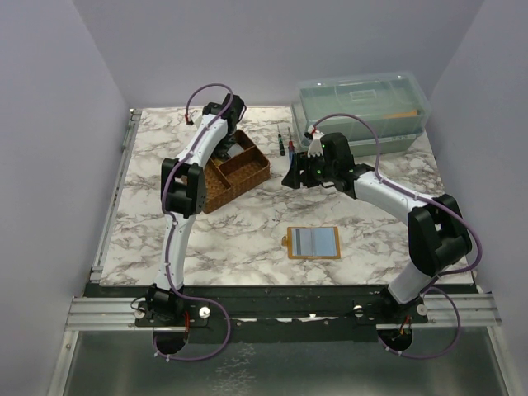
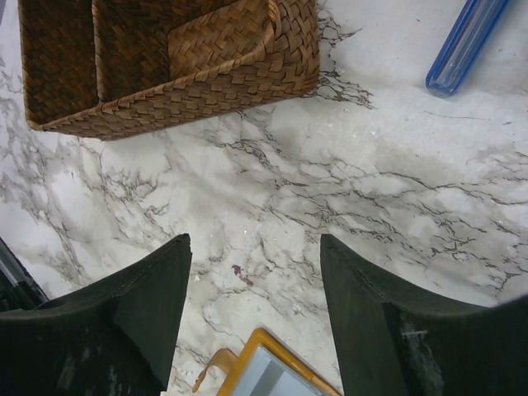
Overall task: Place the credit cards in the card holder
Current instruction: Pick up the credit card from the storage box.
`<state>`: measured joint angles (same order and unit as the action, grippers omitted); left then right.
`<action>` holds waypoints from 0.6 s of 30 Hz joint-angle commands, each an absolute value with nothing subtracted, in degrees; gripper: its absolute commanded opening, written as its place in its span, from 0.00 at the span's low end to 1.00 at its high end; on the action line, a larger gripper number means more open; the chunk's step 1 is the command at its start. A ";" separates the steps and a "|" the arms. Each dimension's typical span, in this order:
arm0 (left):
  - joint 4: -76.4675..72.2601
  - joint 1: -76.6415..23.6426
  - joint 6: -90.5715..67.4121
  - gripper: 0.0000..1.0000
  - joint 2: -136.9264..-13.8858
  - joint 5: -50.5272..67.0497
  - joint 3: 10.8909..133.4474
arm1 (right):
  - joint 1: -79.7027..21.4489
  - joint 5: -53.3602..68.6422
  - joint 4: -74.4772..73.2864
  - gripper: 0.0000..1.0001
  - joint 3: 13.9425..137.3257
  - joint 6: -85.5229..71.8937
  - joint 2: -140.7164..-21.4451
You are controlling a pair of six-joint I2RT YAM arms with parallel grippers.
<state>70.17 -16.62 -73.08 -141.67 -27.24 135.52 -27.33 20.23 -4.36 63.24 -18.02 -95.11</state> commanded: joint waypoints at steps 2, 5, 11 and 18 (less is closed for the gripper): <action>70.25 -16.69 -72.60 0.03 -137.56 -27.95 136.87 | -27.53 20.11 -3.25 0.67 63.16 -18.52 -93.80; 70.23 -16.71 -73.01 0.03 -136.00 -26.98 136.72 | -27.59 20.06 -3.47 0.67 63.46 -18.46 -93.80; 69.86 -16.61 -73.12 0.01 -133.87 -25.63 136.80 | -27.58 19.93 -3.73 0.67 63.47 -18.45 -94.05; 68.77 -16.39 -72.56 0.00 -132.05 -23.55 136.44 | -27.60 19.77 -3.67 0.67 63.26 -18.52 -94.18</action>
<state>69.41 -16.62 -73.01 -135.13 -25.36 135.52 -27.33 20.23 -4.34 63.24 -18.20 -95.11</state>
